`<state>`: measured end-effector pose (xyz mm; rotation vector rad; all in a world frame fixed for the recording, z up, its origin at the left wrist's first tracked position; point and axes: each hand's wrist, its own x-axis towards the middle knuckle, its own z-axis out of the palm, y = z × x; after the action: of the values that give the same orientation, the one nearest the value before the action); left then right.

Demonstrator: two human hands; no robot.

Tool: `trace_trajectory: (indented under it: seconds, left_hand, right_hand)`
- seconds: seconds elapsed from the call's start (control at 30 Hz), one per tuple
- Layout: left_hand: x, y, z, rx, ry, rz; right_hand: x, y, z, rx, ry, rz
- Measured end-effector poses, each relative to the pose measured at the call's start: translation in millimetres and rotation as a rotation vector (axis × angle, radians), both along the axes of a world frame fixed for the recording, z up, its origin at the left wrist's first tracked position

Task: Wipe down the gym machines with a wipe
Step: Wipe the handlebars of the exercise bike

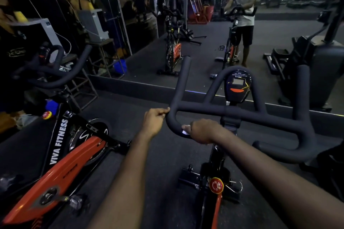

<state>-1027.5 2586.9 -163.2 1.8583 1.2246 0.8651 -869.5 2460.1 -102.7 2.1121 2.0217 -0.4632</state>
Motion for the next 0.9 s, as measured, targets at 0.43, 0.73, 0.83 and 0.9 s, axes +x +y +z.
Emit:
trace_trajectory:
  seconds: [0.43,0.73,0.83,0.9]
  left_hand:
    - [-20.3,-19.3,18.2,-0.06,-0.374,0.093]
    - [-18.0,-19.9,12.6,0.114,-0.118,0.329]
    - [-15.1,-20.5,13.0,0.04,-0.147,0.361]
    - [1.9,-26.1,12.4,0.038,-0.13,0.257]
  right_hand:
    - [-22.8,73.1,-29.5,0.584,1.087,-0.245]
    - [-4.5,82.7,-29.5,0.769,0.844,-0.433]
    - [1.4,82.9,-28.3,0.816,0.693,-0.381]
    - [0.0,83.6,-32.2,0.749,0.55,-0.259]
